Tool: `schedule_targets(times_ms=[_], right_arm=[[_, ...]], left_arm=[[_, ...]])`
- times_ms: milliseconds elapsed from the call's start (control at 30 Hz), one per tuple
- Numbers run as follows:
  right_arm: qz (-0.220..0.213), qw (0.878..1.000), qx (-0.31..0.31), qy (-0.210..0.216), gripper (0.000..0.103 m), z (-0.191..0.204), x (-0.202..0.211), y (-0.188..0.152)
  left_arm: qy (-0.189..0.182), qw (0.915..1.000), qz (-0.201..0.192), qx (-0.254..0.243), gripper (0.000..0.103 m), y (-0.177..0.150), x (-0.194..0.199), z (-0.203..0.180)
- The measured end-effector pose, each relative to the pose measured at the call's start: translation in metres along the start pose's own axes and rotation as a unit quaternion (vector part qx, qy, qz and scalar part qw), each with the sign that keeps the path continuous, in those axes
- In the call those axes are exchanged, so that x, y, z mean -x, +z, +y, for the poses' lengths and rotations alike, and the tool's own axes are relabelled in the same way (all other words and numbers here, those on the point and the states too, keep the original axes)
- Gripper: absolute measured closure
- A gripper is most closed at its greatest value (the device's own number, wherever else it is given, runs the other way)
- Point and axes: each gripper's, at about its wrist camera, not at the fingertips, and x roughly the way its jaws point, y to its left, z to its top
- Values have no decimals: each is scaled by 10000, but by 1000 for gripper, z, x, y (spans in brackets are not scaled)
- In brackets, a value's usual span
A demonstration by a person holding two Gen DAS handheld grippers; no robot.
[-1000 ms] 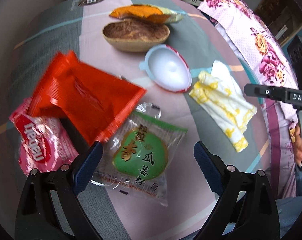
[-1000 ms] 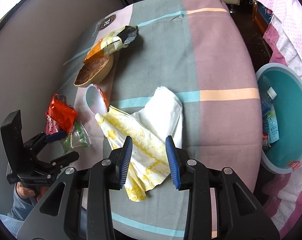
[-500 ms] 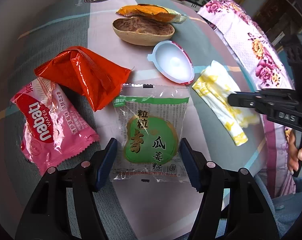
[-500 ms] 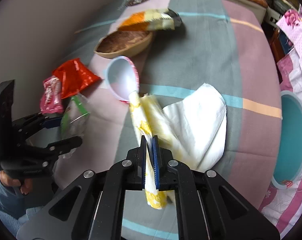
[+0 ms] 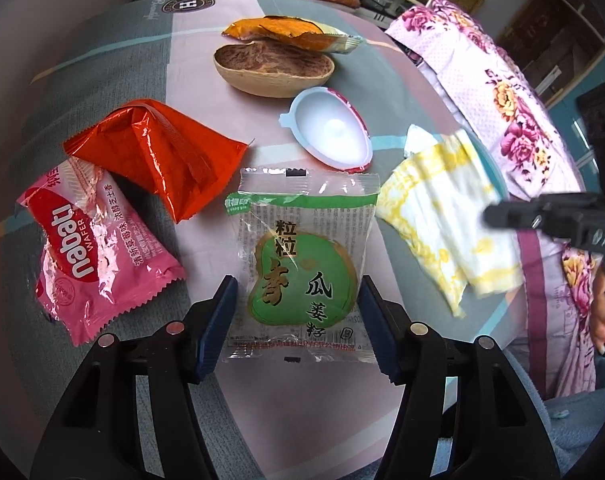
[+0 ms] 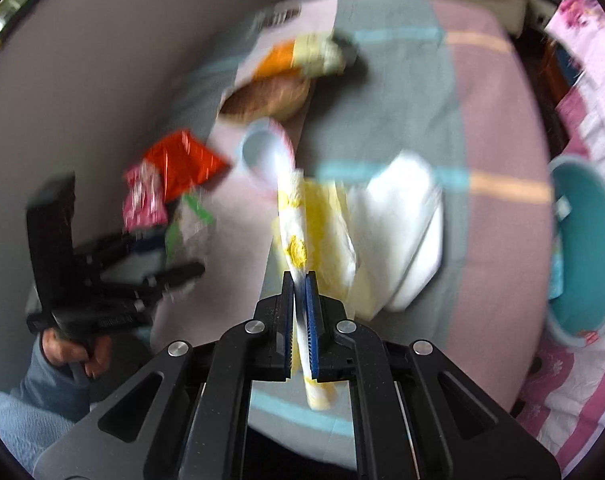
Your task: Collect trash
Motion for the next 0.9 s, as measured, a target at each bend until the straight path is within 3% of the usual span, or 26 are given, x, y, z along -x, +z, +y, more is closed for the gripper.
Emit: schedule_targets(times_ms=[100, 133, 167, 433, 500, 567, 733, 900], right_arm=[[245, 9996, -16, -123, 85, -2, -18, -2], [240, 9996, -30, -165, 69, -3, -21, -3], [197, 9994, -13, -274, 61, -4, -24, -3], [157, 9979, 321, -537, 60, 14, -41, -5], [122, 9966, 440, -688, 62, 17, -43, -6], [127, 9940, 611, -895, 94, 21, -43, -10], [48, 9996, 220, -160, 96, 10, -22, -11], [-466, 9974, -190, 520, 96, -9, 31, -3]], left_arm=[[76, 9999, 31, 86, 40, -1, -2, 6], [59, 9999, 16, 130, 39, -1, -1, 8], [63, 9999, 14, 150, 39, -1, 0, 9], [-15, 9996, 25, 292, 36, -2, 0, 18], [9, 9996, 6, 298, 36, -1, 0, 18], [54, 9996, 4, 276, 38, -1, 0, 16], [14, 9996, -88, 261, 41, 2, 11, 11], [-159, 9989, -341, 275, 41, 8, 39, 8]])
